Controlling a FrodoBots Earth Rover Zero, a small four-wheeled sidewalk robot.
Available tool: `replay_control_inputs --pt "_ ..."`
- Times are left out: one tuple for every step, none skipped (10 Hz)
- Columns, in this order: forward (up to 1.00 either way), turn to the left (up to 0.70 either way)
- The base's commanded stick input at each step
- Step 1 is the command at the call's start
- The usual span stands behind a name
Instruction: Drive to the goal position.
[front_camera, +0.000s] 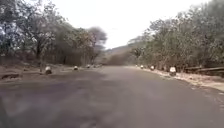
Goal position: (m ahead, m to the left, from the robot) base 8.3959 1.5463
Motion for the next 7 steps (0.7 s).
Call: replay_control_inputs --pt "1.0 0.0" --pt "1.0 0.0" --pt "1.0 0.0" --pt "1.0 0.0" --pt "1.0 0.0" --pt "1.0 0.0" --pt "1.0 0.0"
